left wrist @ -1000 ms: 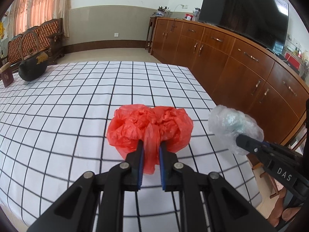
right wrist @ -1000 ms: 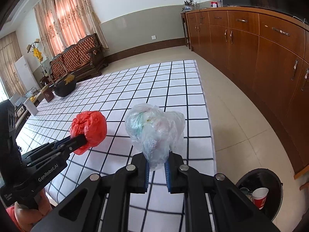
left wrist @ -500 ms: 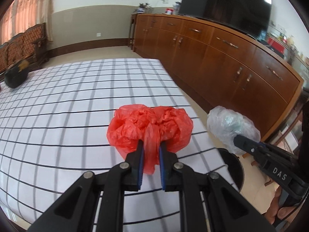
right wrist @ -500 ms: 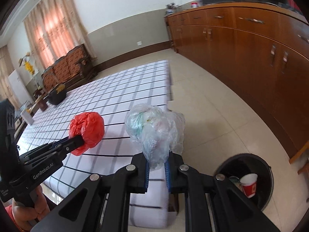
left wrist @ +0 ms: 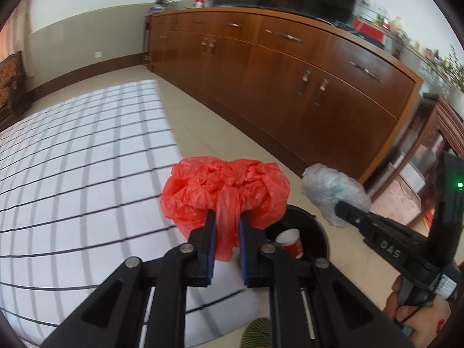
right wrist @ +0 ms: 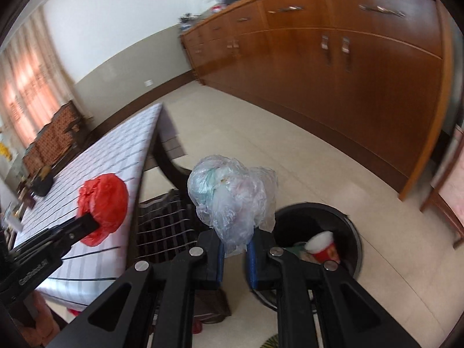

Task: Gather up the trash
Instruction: 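Carry the red bag and clear plastic bag over the black bin, then open both tools to drop the red and clear bags into the bin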

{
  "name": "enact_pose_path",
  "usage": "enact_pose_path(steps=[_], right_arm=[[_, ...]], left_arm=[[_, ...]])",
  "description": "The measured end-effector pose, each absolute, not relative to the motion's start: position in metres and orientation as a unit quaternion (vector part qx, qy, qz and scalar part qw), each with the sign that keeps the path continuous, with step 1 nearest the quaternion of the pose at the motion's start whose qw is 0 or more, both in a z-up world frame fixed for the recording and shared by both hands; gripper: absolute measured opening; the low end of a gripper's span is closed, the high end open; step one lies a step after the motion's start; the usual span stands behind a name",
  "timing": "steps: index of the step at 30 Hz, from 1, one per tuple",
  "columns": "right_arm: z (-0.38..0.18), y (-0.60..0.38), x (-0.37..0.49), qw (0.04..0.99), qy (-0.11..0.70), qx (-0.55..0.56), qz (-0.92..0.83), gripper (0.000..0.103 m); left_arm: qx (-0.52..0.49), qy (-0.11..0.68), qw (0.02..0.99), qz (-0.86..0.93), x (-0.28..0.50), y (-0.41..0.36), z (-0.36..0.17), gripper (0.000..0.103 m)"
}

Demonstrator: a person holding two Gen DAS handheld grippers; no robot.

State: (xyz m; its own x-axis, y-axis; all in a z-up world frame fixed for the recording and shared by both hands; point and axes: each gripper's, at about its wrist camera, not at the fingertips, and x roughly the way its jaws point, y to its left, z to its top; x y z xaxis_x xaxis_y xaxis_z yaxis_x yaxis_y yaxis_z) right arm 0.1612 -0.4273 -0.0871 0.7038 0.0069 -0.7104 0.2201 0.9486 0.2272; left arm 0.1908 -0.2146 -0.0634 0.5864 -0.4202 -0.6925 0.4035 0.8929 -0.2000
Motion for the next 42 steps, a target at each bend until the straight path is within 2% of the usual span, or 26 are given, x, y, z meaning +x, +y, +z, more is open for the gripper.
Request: enact_pose_path(steps=[14,37,40,42], right_arm=[[-0.133,-0.491,0.154,0.87,0.44,0.178,-0.134,0.014],[-0.175,-0.53,0.154,0.826,0.485,0.218,-0.186,0.014],[-0.177,-0.532,0.156,0.825,0.486,0.223,-0.183,0.014],[-0.177,-0.533,0.16,0.824,0.487,0.226,-0.179,0.015]], left_arm=[[0.018,0.447,0.85,-0.28,0.181,-0.296,-0.1,0.015],[0.062,0.537,0.799,-0.265,0.191,-0.344,-0.165,0.015],[0.061,0.543,0.794,-0.268,0.192,-0.348,-0.168,0.016],[0.057,0.547,0.791,-0.269,0.194,-0.35,-0.17,0.023]])
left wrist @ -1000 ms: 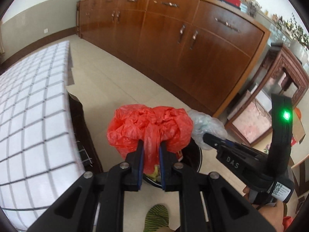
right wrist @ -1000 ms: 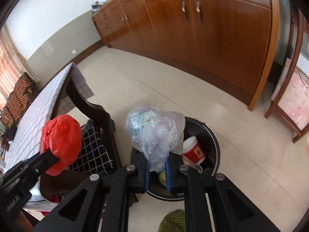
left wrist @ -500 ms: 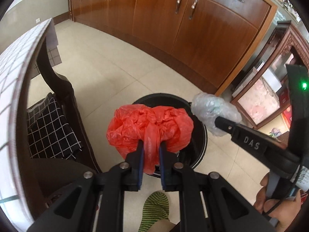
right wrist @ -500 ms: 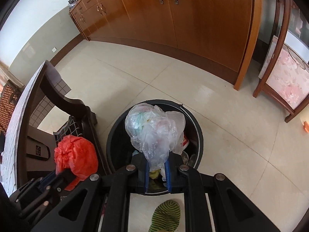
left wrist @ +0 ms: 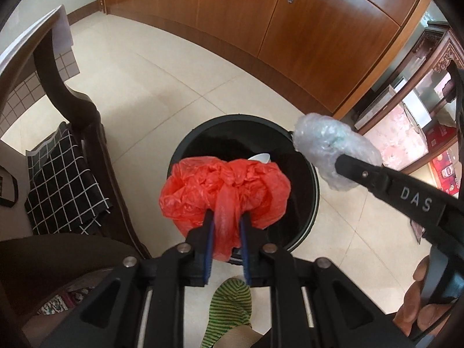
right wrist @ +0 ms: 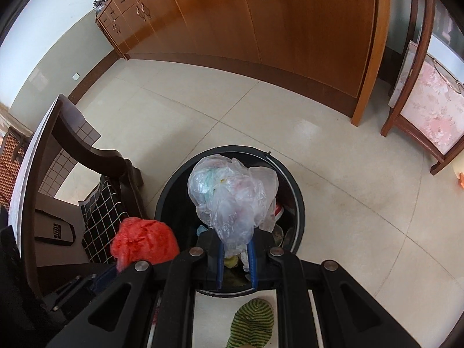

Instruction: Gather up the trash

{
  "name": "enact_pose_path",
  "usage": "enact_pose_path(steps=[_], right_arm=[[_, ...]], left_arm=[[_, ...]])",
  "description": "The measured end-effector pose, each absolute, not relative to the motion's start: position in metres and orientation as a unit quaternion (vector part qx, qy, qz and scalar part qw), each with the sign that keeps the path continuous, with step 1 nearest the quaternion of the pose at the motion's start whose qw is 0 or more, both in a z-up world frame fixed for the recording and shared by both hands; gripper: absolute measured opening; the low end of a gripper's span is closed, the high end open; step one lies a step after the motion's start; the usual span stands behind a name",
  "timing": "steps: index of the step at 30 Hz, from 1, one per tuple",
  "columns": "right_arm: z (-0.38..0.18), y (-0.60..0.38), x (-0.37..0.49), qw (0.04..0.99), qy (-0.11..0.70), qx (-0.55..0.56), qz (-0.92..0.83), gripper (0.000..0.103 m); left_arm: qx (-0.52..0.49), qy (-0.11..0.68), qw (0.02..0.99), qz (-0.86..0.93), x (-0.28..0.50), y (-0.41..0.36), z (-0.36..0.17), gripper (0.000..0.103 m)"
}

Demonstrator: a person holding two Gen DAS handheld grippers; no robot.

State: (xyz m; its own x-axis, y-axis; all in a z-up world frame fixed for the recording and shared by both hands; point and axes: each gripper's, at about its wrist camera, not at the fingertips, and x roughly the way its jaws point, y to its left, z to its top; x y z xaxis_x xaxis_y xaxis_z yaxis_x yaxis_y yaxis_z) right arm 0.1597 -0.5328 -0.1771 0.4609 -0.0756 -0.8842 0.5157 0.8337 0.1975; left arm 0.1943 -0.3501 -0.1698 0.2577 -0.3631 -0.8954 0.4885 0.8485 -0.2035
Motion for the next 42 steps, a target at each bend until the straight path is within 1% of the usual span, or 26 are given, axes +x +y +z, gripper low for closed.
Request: enact_pose_path(steps=[2,4,6,9,13,15,16,17,18,19,33,39,42], right_arm=[[-0.177,-0.533,0.163,0.825,0.486,0.227,-0.179,0.015],[-0.176,-0.532,0.165,0.826,0.483,0.231,-0.174,0.015],[-0.175,-0.532,0.167,0.828,0.481,0.232,-0.172,0.015],[-0.174,-0.531,0.17,0.829,0.479,0.233,-0.171,0.015],[-0.174,-0.533,0.171,0.828,0.478,0.237,-0.173,0.017],[-0.175,-0.535,0.172,0.827,0.476,0.247,-0.17,0.023],[-0.174,-0.535,0.173,0.827,0.474,0.25,-0.172,0.032],[-0.174,-0.536,0.173,0.828,0.472,0.249,-0.173,0.038],[-0.172,-0.535,0.173,0.83,0.469,0.247,-0.176,0.048],[-0.171,-0.535,0.173,0.831,0.466,0.246,-0.177,0.052],[-0.165,-0.539,0.167,0.828,0.467,0.228,-0.209,0.052],[-0.163,-0.534,0.163,0.825,0.476,0.215,-0.216,0.053],[-0.159,-0.531,0.156,0.825,0.474,0.218,-0.216,0.053]], left_arm=[[0.048,0.551,0.788,-0.272,0.196,-0.351,-0.171,0.026],[0.048,0.549,0.79,-0.268,0.198,-0.35,-0.172,0.035],[0.048,0.547,0.793,-0.265,0.199,-0.35,-0.171,0.048],[0.042,0.543,0.796,-0.264,0.201,-0.348,-0.169,0.056],[0.045,0.528,0.807,-0.259,0.201,-0.345,-0.161,0.056],[0.052,0.517,0.815,-0.257,0.2,-0.343,-0.157,0.056],[0.056,0.512,0.818,-0.257,0.2,-0.343,-0.155,0.056],[0.059,0.507,0.821,-0.256,0.2,-0.343,-0.153,0.056],[0.062,0.503,0.823,-0.255,0.2,-0.343,-0.151,0.056],[0.063,0.502,0.824,-0.255,0.201,-0.343,-0.15,0.056],[0.062,0.488,0.834,-0.249,0.198,-0.338,-0.139,0.056],[0.052,0.47,0.842,-0.26,0.187,-0.332,-0.117,0.056],[0.05,0.449,0.852,-0.265,0.176,-0.324,-0.098,0.056]])
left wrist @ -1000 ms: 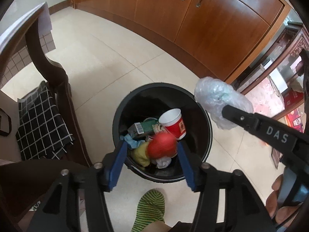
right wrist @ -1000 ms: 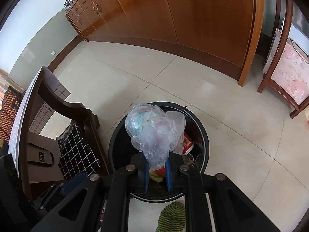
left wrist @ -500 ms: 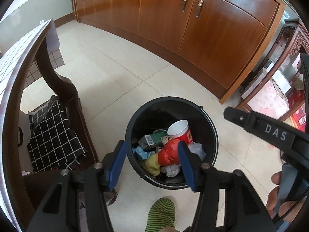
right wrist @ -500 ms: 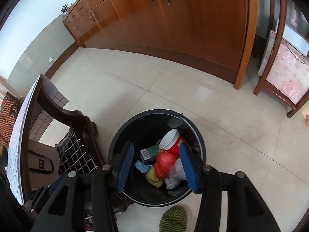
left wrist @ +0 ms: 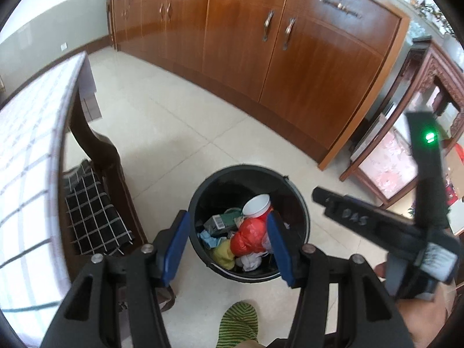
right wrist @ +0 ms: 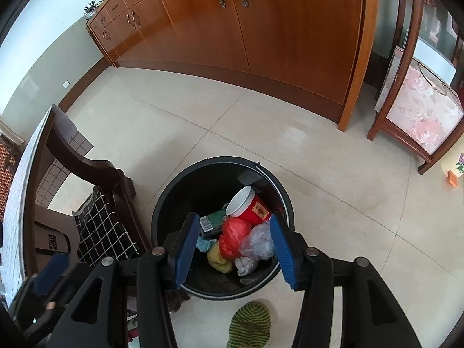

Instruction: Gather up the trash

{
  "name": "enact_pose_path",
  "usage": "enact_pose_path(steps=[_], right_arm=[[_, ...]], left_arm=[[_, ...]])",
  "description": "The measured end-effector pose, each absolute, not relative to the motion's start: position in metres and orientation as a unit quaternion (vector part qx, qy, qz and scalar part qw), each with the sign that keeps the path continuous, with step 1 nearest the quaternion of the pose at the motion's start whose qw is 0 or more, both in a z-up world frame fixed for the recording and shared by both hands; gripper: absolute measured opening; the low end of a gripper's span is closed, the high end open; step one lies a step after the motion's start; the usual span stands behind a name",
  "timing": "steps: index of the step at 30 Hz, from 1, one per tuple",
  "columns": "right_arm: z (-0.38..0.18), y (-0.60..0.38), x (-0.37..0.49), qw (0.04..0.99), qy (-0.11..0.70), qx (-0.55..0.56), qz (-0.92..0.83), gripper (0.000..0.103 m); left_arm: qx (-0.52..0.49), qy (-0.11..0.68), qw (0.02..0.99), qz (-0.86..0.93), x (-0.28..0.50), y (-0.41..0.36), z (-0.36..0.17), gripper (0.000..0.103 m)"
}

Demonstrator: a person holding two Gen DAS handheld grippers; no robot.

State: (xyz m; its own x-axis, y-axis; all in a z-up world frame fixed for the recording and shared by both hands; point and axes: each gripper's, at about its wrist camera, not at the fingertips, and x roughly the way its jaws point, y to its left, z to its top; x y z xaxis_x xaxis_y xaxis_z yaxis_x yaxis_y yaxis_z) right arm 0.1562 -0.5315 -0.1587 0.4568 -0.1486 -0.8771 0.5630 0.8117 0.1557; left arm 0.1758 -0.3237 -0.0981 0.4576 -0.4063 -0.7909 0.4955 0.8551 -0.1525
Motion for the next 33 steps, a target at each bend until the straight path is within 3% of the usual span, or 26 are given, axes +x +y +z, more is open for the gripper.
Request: enact_pose_path(steps=[4,6,15,20,23,33], right_arm=[[-0.139,-0.512,0.146,0.844,0.456,0.207,-0.192,0.055],[-0.128,-0.497,0.139,0.857,0.44,0.199,-0.178,0.062],[-0.08,-0.395,0.097,0.909,0.382,0.131,-0.104,0.067],[-0.048,-0.342,0.066,0.934,0.335,0.094,-0.077,0.082],[-0.034,-0.317,0.051,0.941,0.321,0.085,-0.065,0.085],[-0.012,-0.277,0.023,0.948,0.306,0.063,-0.058,0.086]], left_arm=[[0.041,0.409,0.875,-0.256,0.154,-0.297,-0.065,0.056],[0.034,0.39,0.887,-0.246,0.144,-0.28,-0.052,0.057],[0.006,0.328,0.934,-0.144,0.101,-0.178,-0.014,0.073],[0.002,0.305,0.949,-0.084,0.078,-0.134,-0.003,0.078],[0.003,0.296,0.954,-0.057,0.068,-0.118,0.002,0.084],[-0.017,0.277,0.96,-0.033,0.033,-0.085,0.014,0.086]])
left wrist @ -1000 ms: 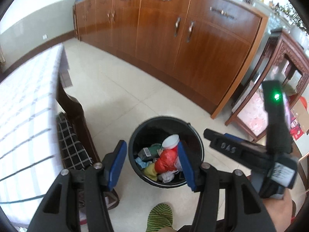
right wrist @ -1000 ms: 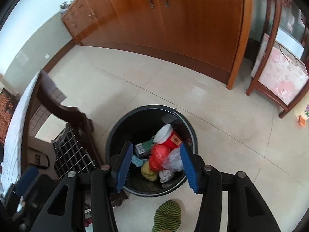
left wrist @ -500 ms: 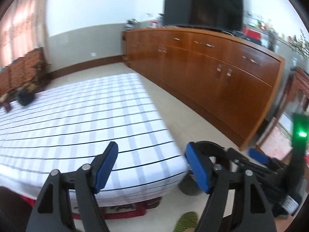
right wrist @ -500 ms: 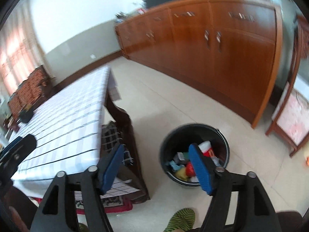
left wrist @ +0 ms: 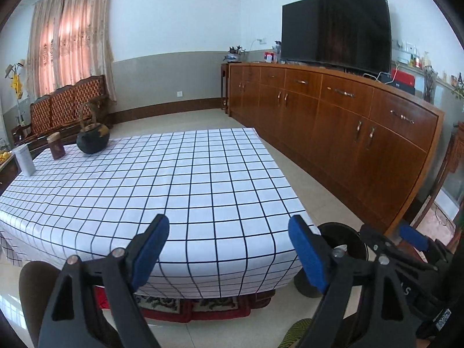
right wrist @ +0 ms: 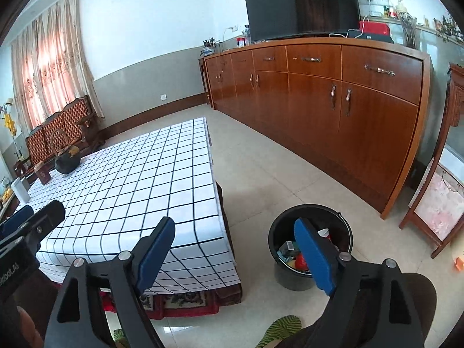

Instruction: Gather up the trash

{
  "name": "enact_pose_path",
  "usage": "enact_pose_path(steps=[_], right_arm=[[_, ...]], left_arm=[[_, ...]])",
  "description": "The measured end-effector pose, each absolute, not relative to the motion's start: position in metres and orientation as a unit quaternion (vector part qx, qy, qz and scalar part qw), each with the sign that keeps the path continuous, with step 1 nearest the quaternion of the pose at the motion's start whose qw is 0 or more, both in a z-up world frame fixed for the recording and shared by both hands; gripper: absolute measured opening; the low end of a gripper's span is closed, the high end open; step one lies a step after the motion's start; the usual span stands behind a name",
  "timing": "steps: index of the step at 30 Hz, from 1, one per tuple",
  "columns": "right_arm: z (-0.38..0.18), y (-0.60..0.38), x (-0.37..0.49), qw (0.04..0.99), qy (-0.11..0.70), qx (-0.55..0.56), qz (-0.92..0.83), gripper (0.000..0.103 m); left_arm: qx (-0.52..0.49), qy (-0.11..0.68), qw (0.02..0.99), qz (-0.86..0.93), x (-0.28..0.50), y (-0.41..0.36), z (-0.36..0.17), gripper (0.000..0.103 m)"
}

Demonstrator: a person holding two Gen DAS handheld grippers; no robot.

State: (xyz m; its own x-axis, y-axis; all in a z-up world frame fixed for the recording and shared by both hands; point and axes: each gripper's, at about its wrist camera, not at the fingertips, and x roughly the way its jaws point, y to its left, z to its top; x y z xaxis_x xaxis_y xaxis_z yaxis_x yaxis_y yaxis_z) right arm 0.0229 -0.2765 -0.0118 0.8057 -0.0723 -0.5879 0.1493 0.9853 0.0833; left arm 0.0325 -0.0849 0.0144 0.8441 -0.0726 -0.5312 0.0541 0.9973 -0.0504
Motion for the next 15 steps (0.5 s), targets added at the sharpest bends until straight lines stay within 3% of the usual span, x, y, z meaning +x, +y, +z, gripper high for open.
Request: enact_pose_path(steps=[15], right_arm=[[0.018,-0.262,0.0,0.959,0.273,0.041,-0.064,0.086]], left_arm=[[-0.023,0.265,0.963,-0.036,0.006,-0.073,0.023,0.087]])
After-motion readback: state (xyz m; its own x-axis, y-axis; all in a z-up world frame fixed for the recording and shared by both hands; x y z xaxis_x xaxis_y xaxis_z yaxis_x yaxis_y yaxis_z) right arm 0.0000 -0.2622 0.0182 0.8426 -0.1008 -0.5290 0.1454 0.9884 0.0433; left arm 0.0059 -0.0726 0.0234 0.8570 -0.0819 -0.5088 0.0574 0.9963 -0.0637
